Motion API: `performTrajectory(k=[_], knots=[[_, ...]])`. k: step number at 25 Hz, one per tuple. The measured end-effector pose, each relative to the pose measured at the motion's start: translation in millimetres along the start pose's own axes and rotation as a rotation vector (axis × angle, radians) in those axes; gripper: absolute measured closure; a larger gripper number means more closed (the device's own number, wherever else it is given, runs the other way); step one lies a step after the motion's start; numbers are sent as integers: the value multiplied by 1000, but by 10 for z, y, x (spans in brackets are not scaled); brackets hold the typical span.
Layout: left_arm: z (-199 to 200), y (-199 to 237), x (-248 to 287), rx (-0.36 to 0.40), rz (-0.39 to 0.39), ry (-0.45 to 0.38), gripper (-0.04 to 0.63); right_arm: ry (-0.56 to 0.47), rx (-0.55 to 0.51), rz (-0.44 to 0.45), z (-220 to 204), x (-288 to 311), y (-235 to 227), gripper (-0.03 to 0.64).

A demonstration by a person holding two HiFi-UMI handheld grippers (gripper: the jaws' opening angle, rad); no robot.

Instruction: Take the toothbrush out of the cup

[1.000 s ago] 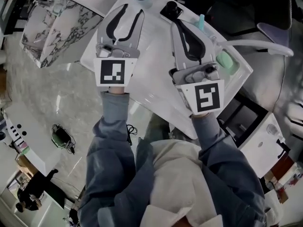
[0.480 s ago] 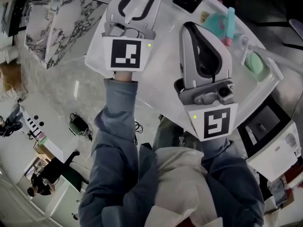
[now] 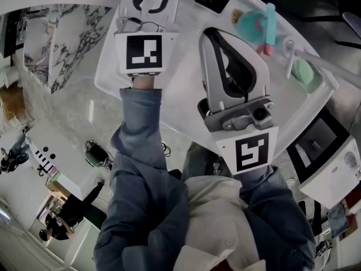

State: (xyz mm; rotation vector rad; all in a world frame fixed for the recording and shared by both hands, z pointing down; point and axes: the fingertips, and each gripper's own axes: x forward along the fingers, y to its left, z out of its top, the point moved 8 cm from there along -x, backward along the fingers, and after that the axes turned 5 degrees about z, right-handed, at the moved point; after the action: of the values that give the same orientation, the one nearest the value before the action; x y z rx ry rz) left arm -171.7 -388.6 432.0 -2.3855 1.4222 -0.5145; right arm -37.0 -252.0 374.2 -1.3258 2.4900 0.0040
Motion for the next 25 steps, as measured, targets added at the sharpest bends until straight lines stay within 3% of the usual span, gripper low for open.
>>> performTrajectory(k=[4,10,21,25], knots=[[-4,10,13,-25,26,13,483,17,-4,-10,-96,94,-36,611],[20,8,7,-28,37,-17,489,17,2,-33,-122,171,-92,611],[384,257,-279,-189,118,-163,494,19,-16,-2,133,291,-13,611],[676,365,-471,-198,164,-226,492,-28,-77,29,403,375,19,611]])
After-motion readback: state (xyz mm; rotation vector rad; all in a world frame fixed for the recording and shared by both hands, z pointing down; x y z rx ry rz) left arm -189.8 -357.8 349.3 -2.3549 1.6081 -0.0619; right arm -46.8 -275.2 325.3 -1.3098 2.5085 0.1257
